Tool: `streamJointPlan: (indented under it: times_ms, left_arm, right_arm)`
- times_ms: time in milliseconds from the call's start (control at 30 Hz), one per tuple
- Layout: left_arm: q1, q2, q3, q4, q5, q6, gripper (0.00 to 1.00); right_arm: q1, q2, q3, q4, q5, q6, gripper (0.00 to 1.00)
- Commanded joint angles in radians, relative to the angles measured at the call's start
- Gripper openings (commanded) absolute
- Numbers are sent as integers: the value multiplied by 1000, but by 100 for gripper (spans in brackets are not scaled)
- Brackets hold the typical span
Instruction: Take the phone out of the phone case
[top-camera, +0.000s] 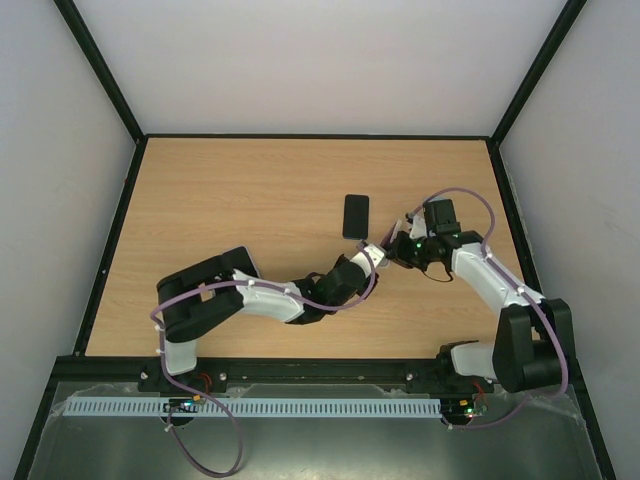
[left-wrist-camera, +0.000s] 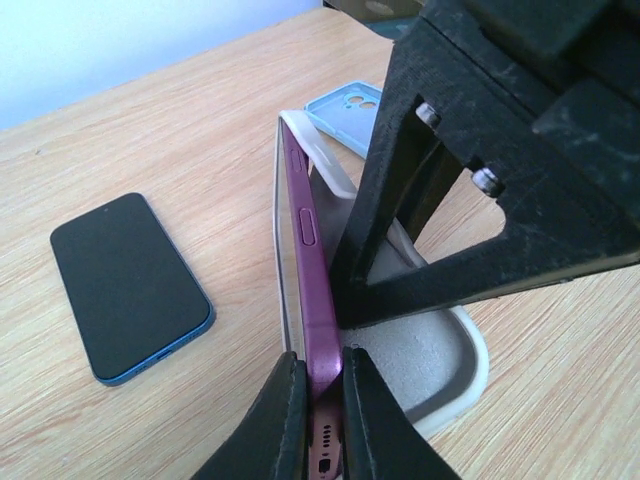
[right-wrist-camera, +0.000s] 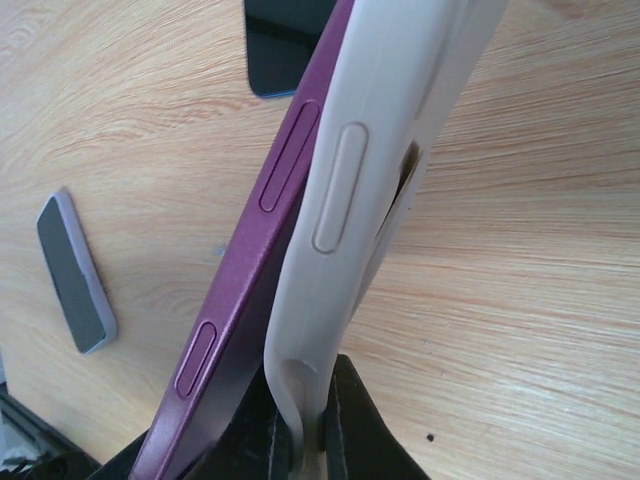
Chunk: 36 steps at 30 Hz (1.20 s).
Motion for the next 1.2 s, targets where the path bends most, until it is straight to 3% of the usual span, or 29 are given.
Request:
streamJointPlan:
  times_ms: [0,267,567,867,1167]
  left_arm:
    - [30,-138,-45,36,-135,-68,3]
    - [52,-176,-55,23,-140,-72,3]
    - [61,-232,-80,31,-186,-64,3]
    - [61,-311,-148,97,-262,36,3]
    - [58,-399,-191,76,-297,88,3]
  right_arm:
    - [-49,-27,5,-9,244,-55,2]
    - [-47,-37,53,-55,219,-190,2]
    - [-47,-36,98,-81,240,-191,2]
    - [-48,-13,202,-205,231,-234,2]
    - [-69,66,309,-215,261,-332,2]
